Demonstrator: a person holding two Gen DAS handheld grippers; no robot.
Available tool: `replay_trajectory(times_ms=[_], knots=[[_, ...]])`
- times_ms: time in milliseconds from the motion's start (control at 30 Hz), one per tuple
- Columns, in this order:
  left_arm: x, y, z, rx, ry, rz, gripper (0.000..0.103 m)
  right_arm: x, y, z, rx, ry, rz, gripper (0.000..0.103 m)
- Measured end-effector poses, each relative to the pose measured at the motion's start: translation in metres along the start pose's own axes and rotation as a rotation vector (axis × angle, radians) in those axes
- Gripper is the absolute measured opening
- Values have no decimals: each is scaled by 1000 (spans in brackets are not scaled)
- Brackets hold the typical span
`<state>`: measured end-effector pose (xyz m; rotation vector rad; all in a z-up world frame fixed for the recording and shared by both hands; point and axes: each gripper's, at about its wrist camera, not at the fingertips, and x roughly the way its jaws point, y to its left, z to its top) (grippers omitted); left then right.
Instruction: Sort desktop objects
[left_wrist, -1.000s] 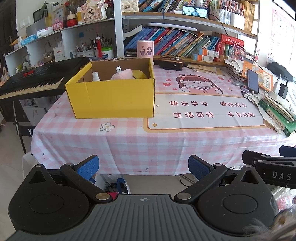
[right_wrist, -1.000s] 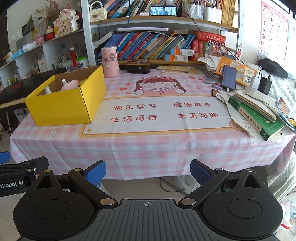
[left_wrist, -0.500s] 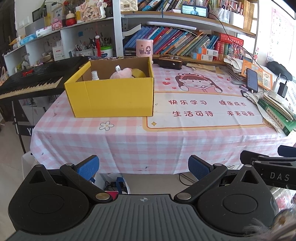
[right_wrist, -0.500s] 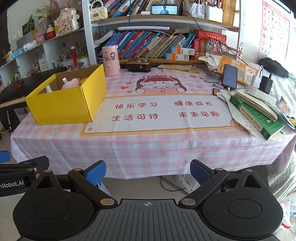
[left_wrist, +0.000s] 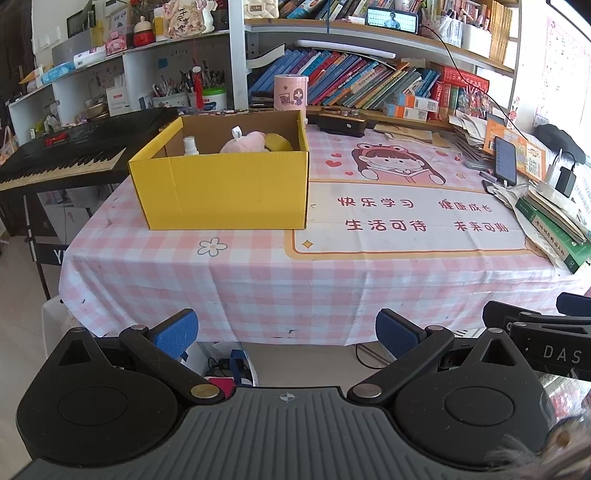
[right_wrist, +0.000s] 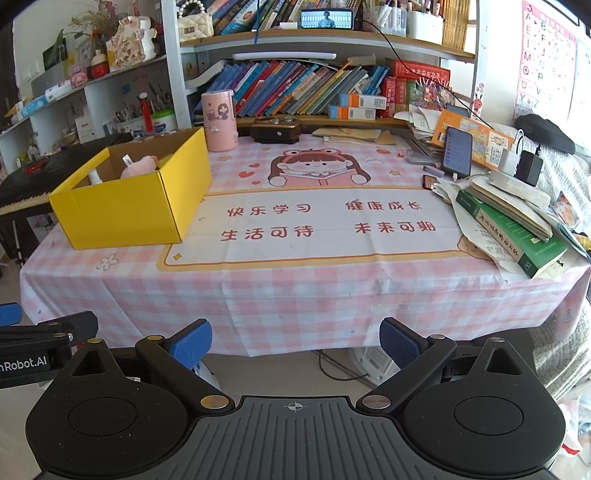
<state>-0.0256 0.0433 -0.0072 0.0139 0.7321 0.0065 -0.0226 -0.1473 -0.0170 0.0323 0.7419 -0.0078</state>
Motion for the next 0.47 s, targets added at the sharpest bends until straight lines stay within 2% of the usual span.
replay_trajectory(times_ms=[467], knots=[[1, 1, -1, -8, 23, -6, 103, -1, -1, 0, -1, -3, -2, 99]])
